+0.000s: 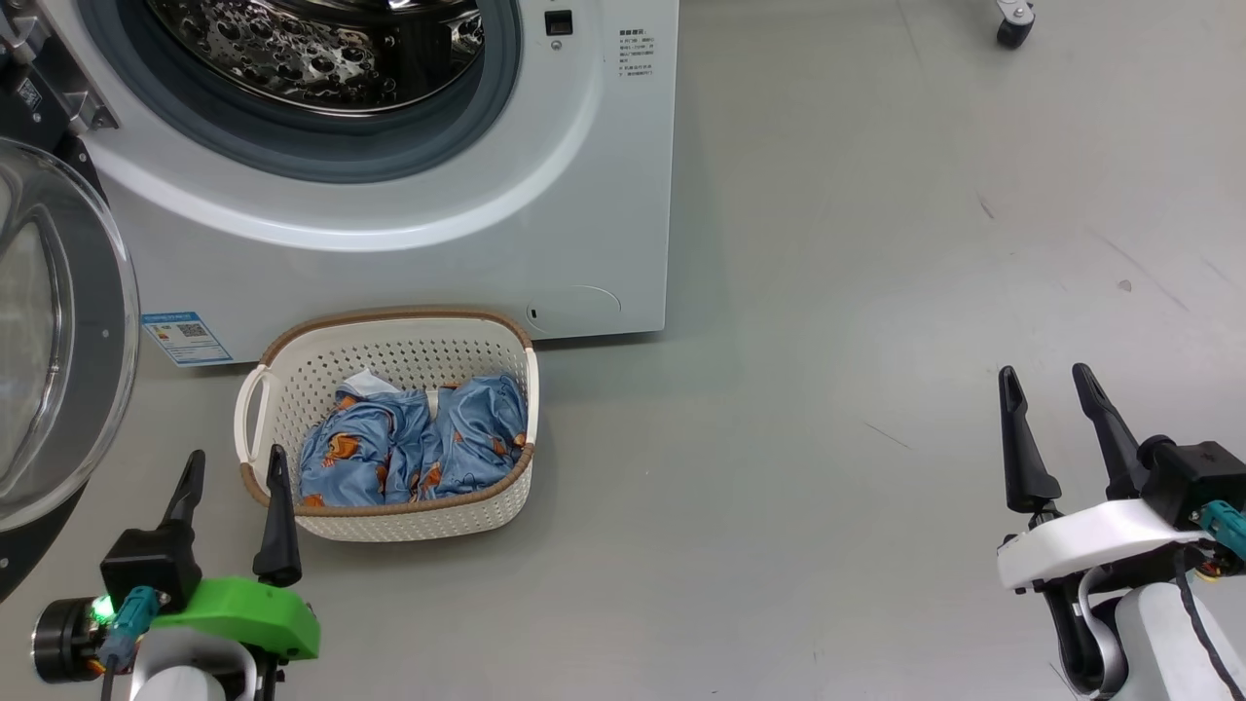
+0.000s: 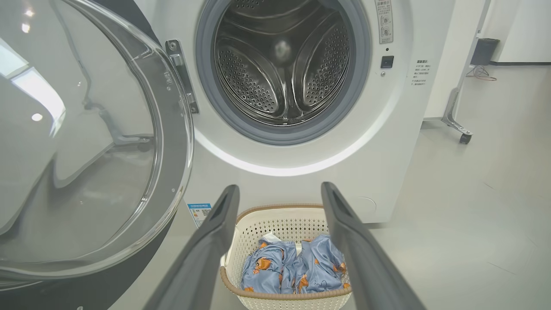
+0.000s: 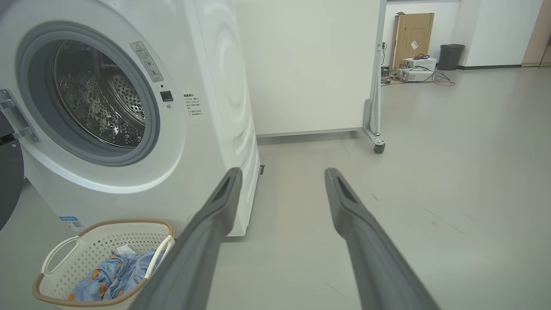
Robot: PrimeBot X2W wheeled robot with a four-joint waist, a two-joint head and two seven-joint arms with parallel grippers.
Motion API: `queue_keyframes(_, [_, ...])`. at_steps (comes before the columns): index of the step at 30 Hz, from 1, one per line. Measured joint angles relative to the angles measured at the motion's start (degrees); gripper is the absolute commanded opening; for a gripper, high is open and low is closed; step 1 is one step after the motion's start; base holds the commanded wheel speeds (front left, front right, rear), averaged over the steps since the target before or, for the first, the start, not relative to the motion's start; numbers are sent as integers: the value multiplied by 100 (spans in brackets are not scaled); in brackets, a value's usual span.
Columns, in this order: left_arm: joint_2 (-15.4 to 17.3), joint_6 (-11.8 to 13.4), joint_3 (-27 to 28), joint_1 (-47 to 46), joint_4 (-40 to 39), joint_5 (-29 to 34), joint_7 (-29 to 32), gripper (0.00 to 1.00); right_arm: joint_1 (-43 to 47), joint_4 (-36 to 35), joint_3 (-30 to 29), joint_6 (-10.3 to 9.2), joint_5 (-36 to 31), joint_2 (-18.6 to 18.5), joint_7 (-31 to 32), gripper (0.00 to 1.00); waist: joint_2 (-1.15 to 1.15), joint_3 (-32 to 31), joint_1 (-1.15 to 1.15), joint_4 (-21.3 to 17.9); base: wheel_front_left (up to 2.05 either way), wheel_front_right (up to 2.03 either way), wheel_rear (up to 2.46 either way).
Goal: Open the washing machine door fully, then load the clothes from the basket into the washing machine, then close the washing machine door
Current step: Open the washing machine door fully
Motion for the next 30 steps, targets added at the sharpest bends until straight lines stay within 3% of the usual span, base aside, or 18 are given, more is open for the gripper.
queue_keyframes(30, [-25, -51, -102, 24, -260, 143, 0, 100, 108, -120, -111, -1, -114, 87, 0, 100, 0, 33, 0, 286, 0, 0, 0])
